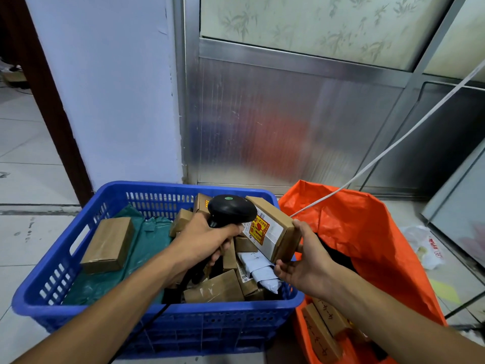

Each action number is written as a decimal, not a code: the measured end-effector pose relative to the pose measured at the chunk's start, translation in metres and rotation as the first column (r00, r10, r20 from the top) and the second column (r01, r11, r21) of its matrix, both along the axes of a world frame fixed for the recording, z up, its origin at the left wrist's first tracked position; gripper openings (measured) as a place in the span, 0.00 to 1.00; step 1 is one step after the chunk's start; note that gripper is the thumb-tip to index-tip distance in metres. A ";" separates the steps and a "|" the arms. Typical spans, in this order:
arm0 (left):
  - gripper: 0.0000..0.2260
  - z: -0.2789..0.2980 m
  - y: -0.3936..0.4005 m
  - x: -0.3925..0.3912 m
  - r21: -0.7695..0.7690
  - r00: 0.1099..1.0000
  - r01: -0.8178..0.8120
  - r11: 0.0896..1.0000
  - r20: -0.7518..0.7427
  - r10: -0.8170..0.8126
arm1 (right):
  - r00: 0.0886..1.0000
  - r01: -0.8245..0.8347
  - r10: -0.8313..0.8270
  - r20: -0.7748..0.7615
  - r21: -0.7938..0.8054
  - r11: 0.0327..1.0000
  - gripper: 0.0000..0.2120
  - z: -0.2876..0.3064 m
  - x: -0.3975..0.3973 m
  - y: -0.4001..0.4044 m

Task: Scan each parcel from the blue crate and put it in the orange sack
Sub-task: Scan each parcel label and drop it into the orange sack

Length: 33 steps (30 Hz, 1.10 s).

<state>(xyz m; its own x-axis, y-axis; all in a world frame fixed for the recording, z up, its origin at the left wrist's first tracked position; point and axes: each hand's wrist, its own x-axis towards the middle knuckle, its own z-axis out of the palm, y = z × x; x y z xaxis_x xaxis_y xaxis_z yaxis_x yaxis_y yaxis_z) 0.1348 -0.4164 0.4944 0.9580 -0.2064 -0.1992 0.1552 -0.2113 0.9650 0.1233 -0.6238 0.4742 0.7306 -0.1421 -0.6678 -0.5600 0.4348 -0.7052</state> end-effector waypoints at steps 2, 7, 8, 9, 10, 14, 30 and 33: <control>0.11 0.000 0.000 0.000 0.002 1.000 -0.002 1.000 0.002 0.002 | 1.000 0.000 0.000 0.001 -0.001 1.000 0.24 0.000 0.000 0.000; 0.11 0.001 0.000 -0.001 0.000 1.000 0.012 1.000 -0.005 -0.012 | 1.000 -0.009 0.009 -0.001 0.004 1.000 0.25 -0.001 0.001 0.000; 0.11 0.001 0.000 -0.001 -0.001 1.000 0.012 1.000 -0.006 -0.012 | 1.000 -0.009 0.009 -0.003 0.003 1.000 0.25 -0.001 0.001 -0.001; 0.11 0.002 0.000 -0.001 -0.002 1.000 0.011 1.000 -0.007 -0.011 | 1.000 -0.009 0.009 -0.003 0.002 1.000 0.25 -0.002 0.002 -0.001; 0.11 0.002 0.000 -0.002 -0.004 1.000 0.010 1.000 -0.007 -0.010 | 1.000 -0.009 0.009 -0.002 0.002 1.000 0.25 -0.002 0.002 -0.001; 0.11 0.002 -0.001 -0.003 -0.013 1.000 0.004 1.000 -0.007 -0.004 | 1.000 -0.008 0.008 -0.003 0.003 1.000 0.25 -0.003 0.002 -0.002; 0.11 -0.003 -0.001 0.001 0.011 0.999 -0.037 0.999 -0.010 0.037 | 1.000 -0.007 0.007 -0.001 0.001 1.000 0.26 -0.003 0.007 -0.007; 0.11 -0.003 -0.001 0.001 0.017 0.999 -0.047 0.999 -0.012 0.047 | 1.000 -0.001 0.001 -0.003 -0.002 1.000 0.26 -0.004 0.010 -0.009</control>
<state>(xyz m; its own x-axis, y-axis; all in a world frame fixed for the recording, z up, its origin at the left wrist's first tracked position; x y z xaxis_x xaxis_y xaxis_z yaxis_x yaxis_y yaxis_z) 0.1361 -0.4177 0.4914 0.9639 -0.1577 -0.2147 0.1777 -0.2200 0.9592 0.1334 -0.6331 0.4705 0.7288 -0.1427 -0.6697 -0.5625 0.4331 -0.7043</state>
